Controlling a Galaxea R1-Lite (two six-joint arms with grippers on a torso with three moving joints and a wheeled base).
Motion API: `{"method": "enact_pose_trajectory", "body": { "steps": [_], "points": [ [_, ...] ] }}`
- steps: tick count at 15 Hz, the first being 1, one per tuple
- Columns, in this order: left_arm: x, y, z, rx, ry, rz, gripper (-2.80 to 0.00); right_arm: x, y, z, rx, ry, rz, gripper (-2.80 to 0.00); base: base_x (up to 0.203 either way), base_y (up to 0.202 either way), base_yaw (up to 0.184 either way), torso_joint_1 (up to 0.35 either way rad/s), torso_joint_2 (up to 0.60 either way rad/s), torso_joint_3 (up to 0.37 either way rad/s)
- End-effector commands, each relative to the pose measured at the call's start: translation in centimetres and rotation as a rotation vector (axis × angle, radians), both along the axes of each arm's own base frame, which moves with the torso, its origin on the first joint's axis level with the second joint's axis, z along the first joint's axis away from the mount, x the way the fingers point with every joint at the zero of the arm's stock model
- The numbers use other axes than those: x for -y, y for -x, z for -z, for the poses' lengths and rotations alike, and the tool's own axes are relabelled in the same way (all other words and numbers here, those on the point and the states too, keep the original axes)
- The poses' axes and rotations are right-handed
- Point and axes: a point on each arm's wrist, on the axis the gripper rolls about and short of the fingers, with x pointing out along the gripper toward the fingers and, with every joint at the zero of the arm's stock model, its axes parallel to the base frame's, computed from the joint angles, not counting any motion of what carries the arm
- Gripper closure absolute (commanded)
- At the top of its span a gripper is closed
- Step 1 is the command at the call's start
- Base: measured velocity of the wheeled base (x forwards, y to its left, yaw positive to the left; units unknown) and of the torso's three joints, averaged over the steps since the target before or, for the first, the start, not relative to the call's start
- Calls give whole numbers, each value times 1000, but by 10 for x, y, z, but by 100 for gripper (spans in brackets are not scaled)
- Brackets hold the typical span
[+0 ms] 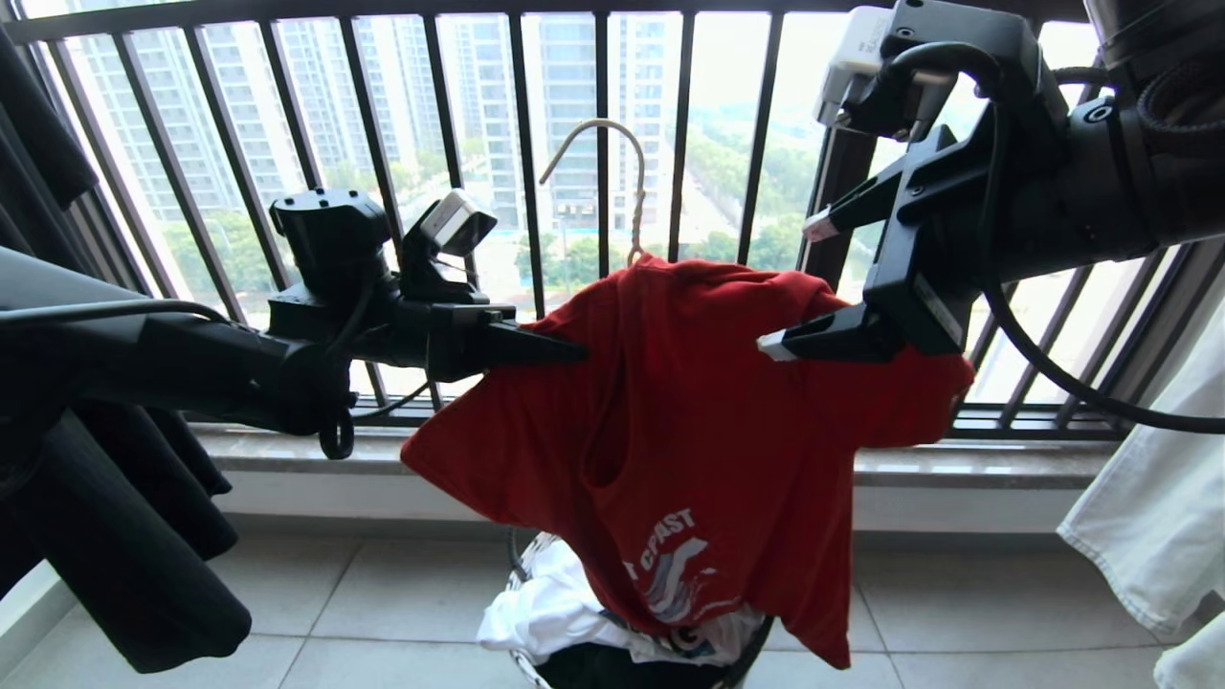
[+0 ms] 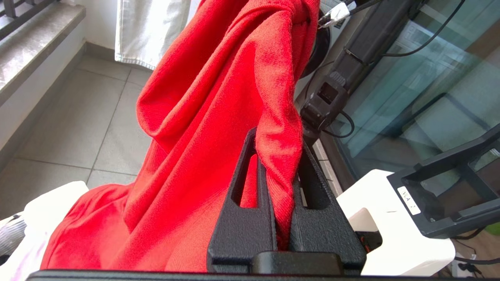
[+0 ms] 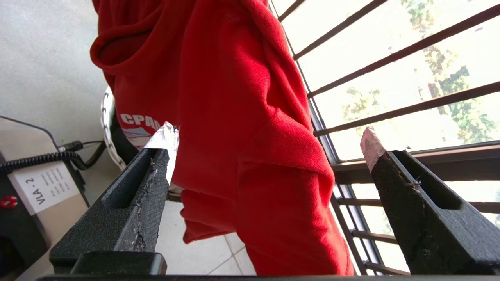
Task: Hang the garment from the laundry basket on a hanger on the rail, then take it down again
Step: Hang the clothes on the clothes rack
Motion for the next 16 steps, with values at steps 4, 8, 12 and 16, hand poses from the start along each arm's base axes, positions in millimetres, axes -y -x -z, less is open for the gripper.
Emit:
{"method": "enact_pose_trajectory", "body": {
  "steps": [4, 8, 12, 16],
  "points": [
    [-3, 1, -3, 7, 1, 1, 0, 4, 6, 1, -2, 17, -11, -280, 0, 0, 0, 0, 0, 0],
    [-7, 17, -15, 29, 7, 1, 0, 1, 0, 3, -40, -33, -111, -280, 0, 0, 0, 0, 0, 0],
    [-11, 29, -24, 45, 11, 1, 0, 4, -8, 5, -56, -41, -107, -280, 0, 0, 0, 0, 0, 0],
    [-10, 31, -22, 35, 9, 5, 0, 2, -15, 8, -67, -45, -108, -280, 0, 0, 0, 0, 0, 0]
  ]
}}
